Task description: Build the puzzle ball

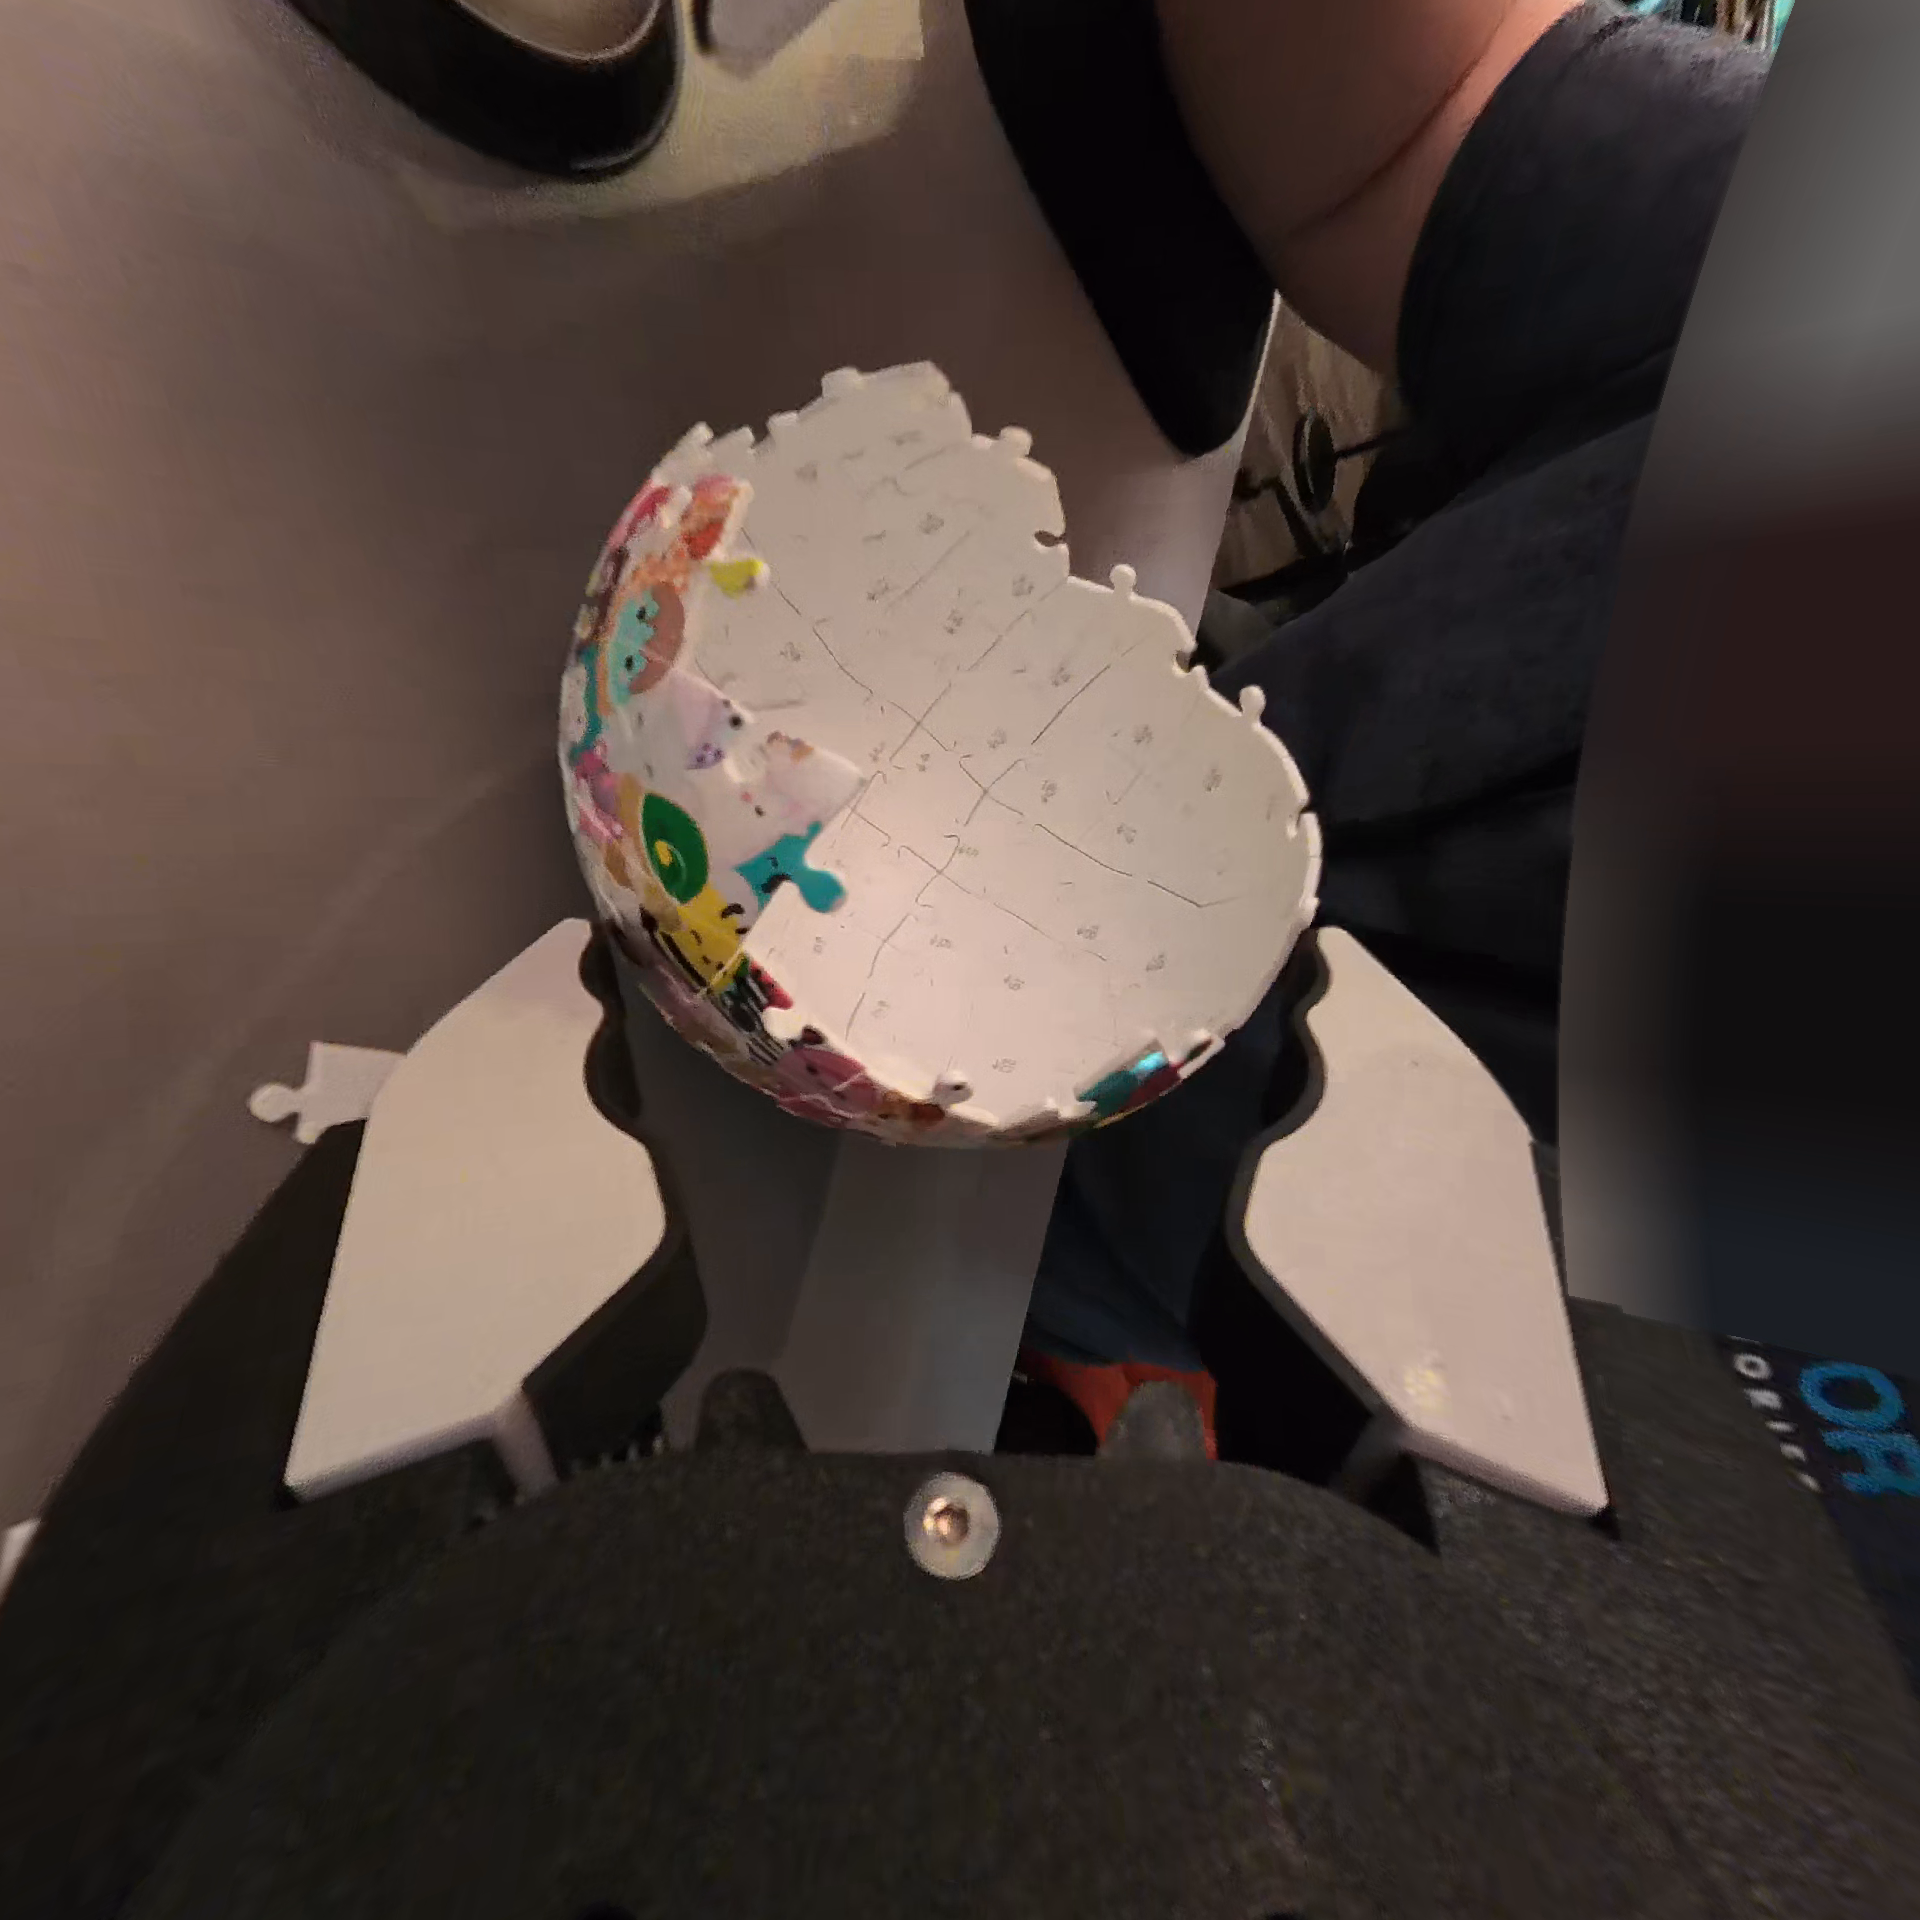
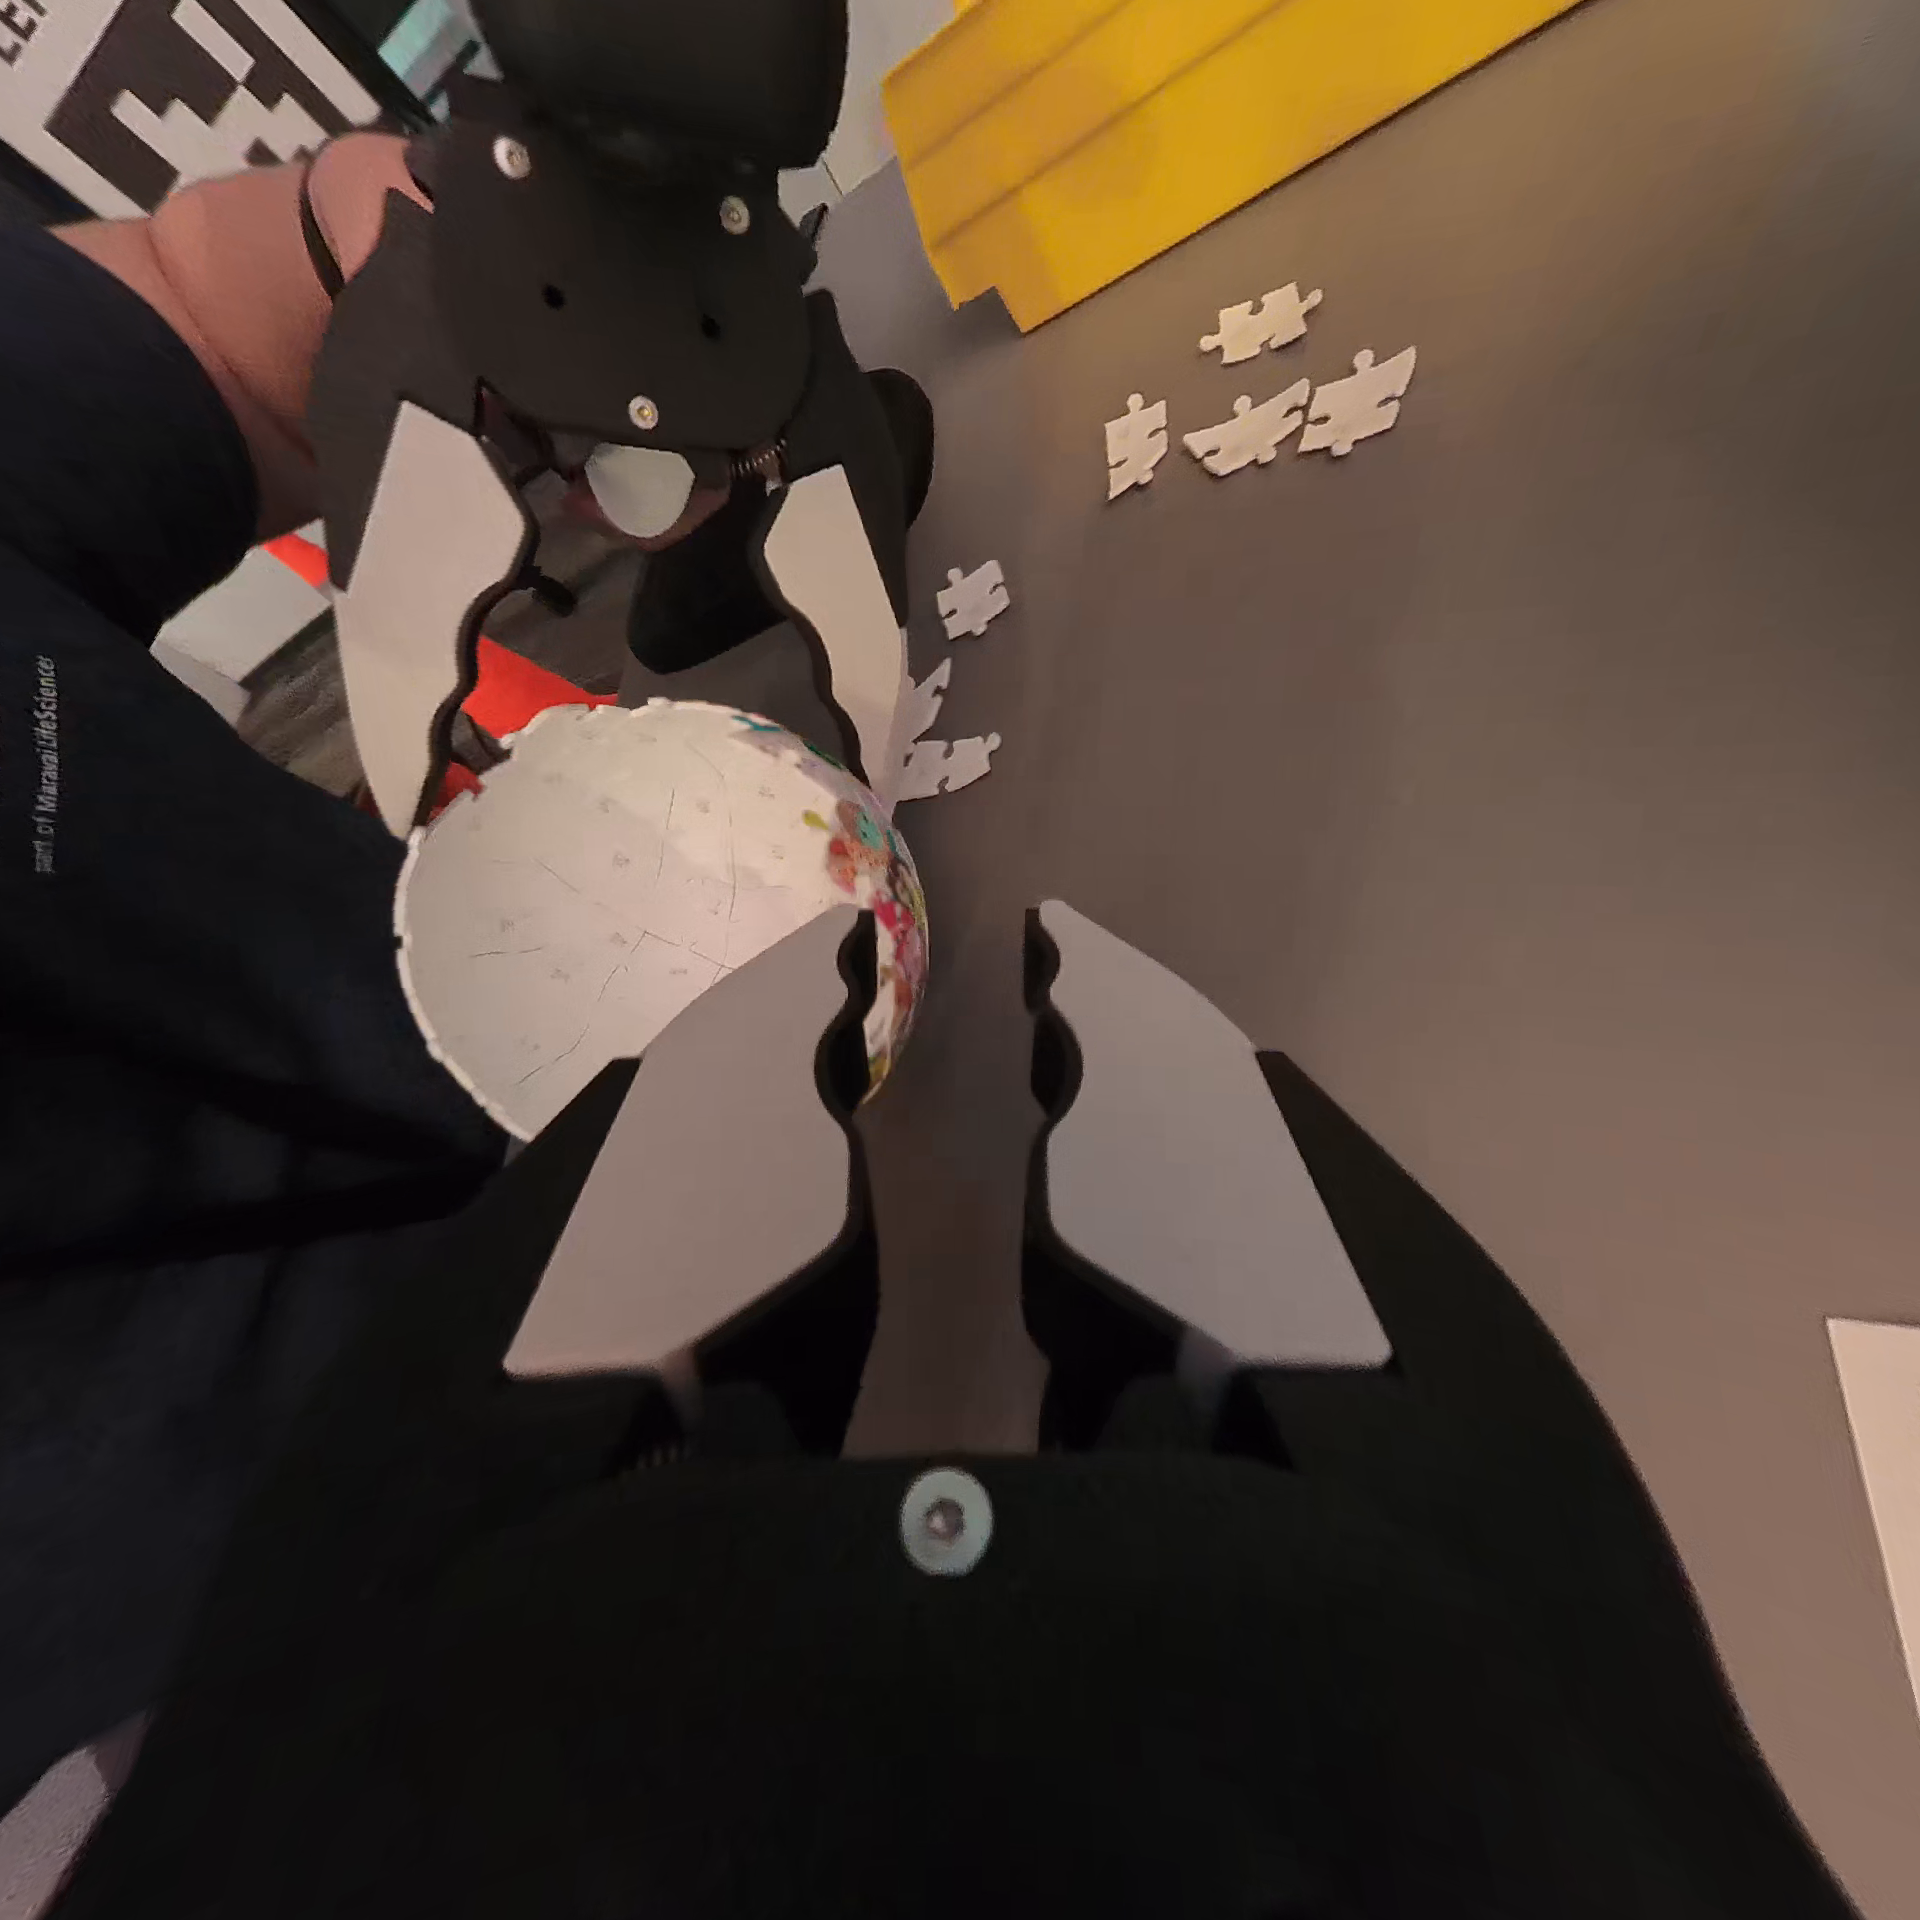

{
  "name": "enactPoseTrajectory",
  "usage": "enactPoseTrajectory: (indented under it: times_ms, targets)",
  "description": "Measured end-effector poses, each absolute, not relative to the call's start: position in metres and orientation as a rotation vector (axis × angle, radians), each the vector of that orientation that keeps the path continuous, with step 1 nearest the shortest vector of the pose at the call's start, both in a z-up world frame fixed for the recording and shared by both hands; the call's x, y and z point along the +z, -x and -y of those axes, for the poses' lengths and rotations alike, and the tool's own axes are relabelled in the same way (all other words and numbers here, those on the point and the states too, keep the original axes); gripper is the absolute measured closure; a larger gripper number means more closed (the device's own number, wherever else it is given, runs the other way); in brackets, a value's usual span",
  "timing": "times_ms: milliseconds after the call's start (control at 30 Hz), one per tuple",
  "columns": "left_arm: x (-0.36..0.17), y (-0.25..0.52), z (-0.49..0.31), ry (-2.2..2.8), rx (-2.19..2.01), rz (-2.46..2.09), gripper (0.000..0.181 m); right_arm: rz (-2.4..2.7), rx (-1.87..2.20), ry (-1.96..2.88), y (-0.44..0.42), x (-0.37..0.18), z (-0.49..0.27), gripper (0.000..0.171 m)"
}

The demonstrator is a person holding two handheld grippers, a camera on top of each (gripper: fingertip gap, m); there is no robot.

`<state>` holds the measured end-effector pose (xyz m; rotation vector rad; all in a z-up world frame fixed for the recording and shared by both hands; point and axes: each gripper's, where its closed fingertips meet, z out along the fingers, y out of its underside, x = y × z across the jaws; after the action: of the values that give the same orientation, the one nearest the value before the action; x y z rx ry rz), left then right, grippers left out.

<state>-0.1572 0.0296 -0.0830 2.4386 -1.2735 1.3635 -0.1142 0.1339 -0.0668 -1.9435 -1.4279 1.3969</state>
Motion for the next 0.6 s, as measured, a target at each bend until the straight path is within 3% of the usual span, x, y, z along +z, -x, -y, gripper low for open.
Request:
enactPoseTrajectory:
  times_ms: [233,433,600]
  targets:
    - [-0.08,0.172,-0.008,-2.519,1.527,1.298,0.062,1.285,1.322,1.936,0.091,-0.063,-0.106,0.137]
    - [-0.085,0.205,0.019,-2.696,1.601,1.587,0.05,1.246,1.121,1.903,0.07,-0.083,-0.05,0.121]
    - [-0.108,0.227,0.028,-3.086,1.234,1.988,0.061,1.371,0.904,1.826,0.07,-0.112,-0.003,0.106]
